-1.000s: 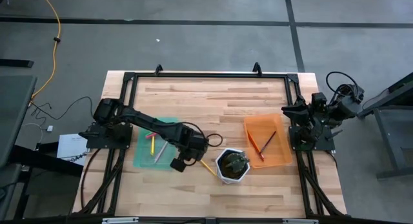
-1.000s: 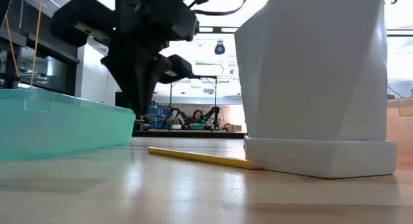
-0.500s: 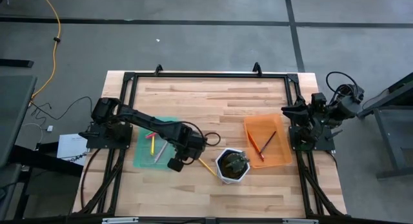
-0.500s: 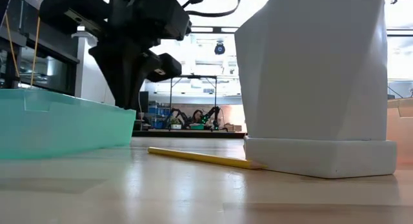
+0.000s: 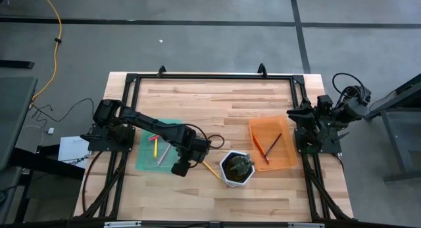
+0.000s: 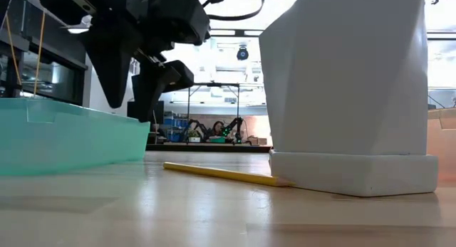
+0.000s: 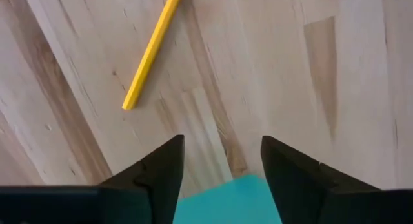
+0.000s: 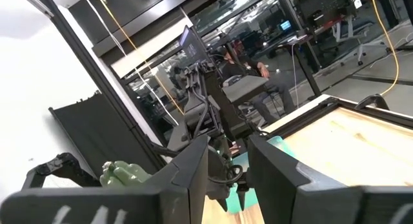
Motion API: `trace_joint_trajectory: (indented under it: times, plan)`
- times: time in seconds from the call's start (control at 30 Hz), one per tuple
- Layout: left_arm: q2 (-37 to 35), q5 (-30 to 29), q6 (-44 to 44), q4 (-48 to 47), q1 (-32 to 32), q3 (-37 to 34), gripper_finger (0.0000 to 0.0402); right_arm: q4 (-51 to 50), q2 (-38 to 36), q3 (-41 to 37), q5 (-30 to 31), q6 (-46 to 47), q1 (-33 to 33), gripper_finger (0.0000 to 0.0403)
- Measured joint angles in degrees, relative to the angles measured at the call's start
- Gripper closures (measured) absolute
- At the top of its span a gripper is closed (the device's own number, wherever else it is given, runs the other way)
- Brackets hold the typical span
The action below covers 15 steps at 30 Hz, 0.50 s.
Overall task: Sort pens & pencils
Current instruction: Put the yellow pencil into the orange bin
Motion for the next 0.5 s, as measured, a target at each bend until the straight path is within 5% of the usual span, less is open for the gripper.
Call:
trace_joint_trajectory:
  times: [0.5]
  plan:
    - [0.00,-0.71,-0.62,10.48,0.14,0.00,0.0240,0.00,0.01,0.00,-0.08,2.09,0.00,0.0300]
